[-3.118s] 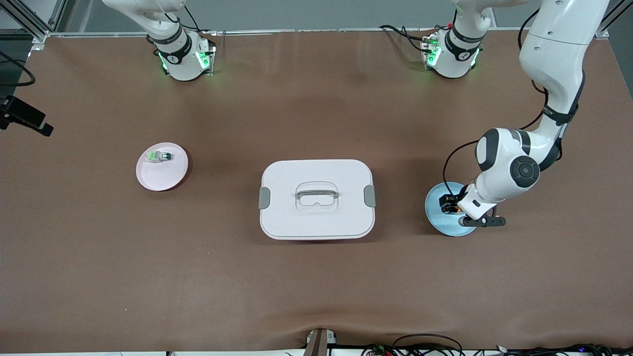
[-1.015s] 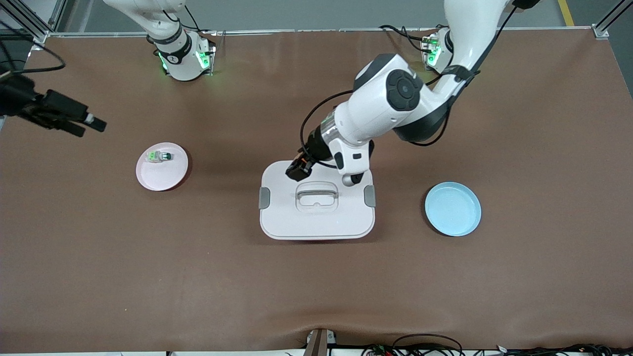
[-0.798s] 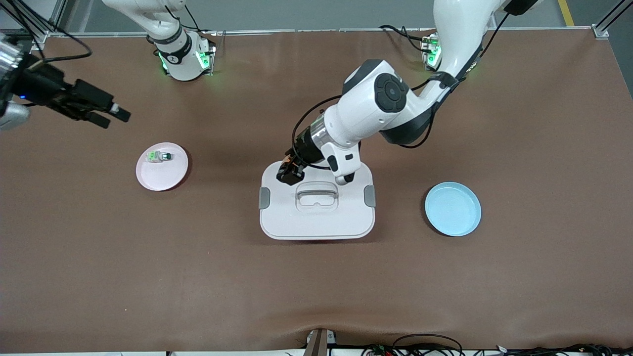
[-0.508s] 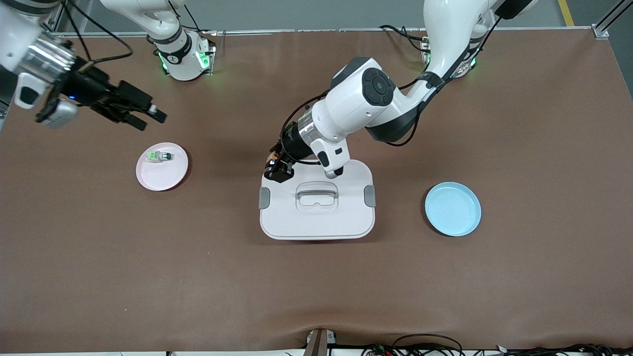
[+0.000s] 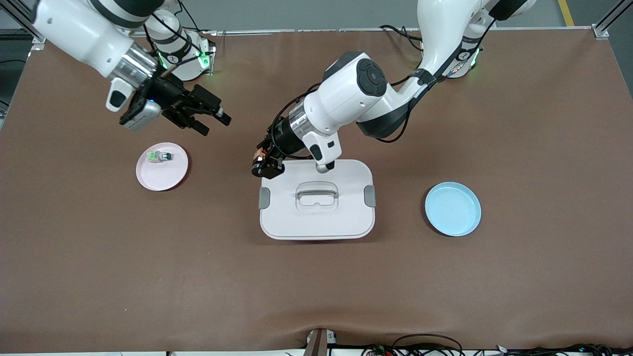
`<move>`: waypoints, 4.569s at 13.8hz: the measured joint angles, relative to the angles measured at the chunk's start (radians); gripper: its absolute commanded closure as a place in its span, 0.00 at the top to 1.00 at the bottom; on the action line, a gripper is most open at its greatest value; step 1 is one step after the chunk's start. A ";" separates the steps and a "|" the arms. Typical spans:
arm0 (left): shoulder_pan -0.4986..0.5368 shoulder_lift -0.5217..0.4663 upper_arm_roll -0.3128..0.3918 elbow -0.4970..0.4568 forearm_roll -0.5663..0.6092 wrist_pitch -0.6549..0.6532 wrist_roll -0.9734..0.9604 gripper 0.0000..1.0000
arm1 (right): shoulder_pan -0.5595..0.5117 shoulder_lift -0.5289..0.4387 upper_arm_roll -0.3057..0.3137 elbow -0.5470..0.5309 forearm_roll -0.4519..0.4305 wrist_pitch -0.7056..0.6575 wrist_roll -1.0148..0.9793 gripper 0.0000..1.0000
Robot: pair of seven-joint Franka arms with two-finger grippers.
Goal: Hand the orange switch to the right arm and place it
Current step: 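Hold the switch with the left gripper while the right gripper approaches it, then close the right gripper on the switch's black end, then open the left gripper and withdraw it while the right gripper holds switch, then carry the switch with the right gripper over the pink plate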
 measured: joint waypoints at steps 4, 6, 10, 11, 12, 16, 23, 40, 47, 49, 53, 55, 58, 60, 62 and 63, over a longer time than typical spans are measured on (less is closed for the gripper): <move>-0.003 0.000 0.000 0.001 -0.007 0.000 0.000 0.00 | 0.019 0.086 -0.001 0.018 0.004 0.054 0.000 1.00; -0.003 0.000 0.000 0.001 -0.022 0.000 0.000 0.00 | 0.019 0.124 -0.003 0.048 0.008 0.055 0.004 1.00; -0.003 0.001 0.000 0.006 -0.025 0.001 0.000 0.00 | 0.032 0.173 -0.003 0.101 0.009 0.057 0.059 1.00; -0.003 0.001 0.000 0.011 -0.025 0.002 0.000 0.00 | 0.044 0.181 -0.003 0.108 0.009 0.067 0.078 1.00; -0.003 0.003 0.000 0.016 -0.025 0.002 0.000 0.00 | 0.060 0.189 -0.003 0.111 0.009 0.083 0.095 1.00; -0.003 0.013 0.000 0.031 -0.025 0.002 0.000 0.00 | 0.112 0.222 -0.003 0.118 0.009 0.128 0.141 1.00; -0.004 0.019 0.000 0.033 -0.025 0.002 0.000 0.00 | 0.131 0.233 -0.008 0.137 0.008 0.144 0.171 0.00; 0.007 0.017 0.003 0.047 -0.025 0.002 0.007 1.00 | 0.143 0.253 -0.008 0.166 0.008 0.150 0.187 0.00; 0.117 -0.051 0.005 0.070 0.071 -0.186 0.054 1.00 | 0.143 0.301 -0.013 0.191 -0.224 0.110 0.075 0.00; 0.174 -0.094 0.006 0.073 0.094 -0.305 0.136 1.00 | 0.142 0.304 -0.018 0.191 -0.344 0.053 0.017 0.00; 0.275 -0.146 0.010 0.073 0.186 -0.525 0.371 1.00 | 0.107 0.302 -0.028 0.193 -0.547 -0.117 -0.131 0.00; 0.345 -0.164 0.012 0.073 0.237 -0.625 0.546 1.00 | 0.075 0.299 -0.029 0.194 -0.597 -0.189 -0.262 0.00; 0.456 -0.179 0.014 0.073 0.351 -0.767 0.808 1.00 | 0.006 0.292 -0.032 0.192 -0.612 -0.255 -0.489 0.00; 0.514 -0.185 0.014 0.073 0.428 -0.815 0.965 1.00 | -0.039 0.281 -0.034 0.177 -0.618 -0.265 -0.635 0.00; 0.566 -0.196 0.015 0.074 0.472 -0.832 1.124 1.00 | -0.085 0.261 -0.035 0.142 -0.621 -0.267 -0.763 0.00; 0.595 -0.204 0.015 0.074 0.479 -0.836 1.201 1.00 | -0.108 0.246 -0.035 0.119 -0.622 -0.268 -0.820 0.00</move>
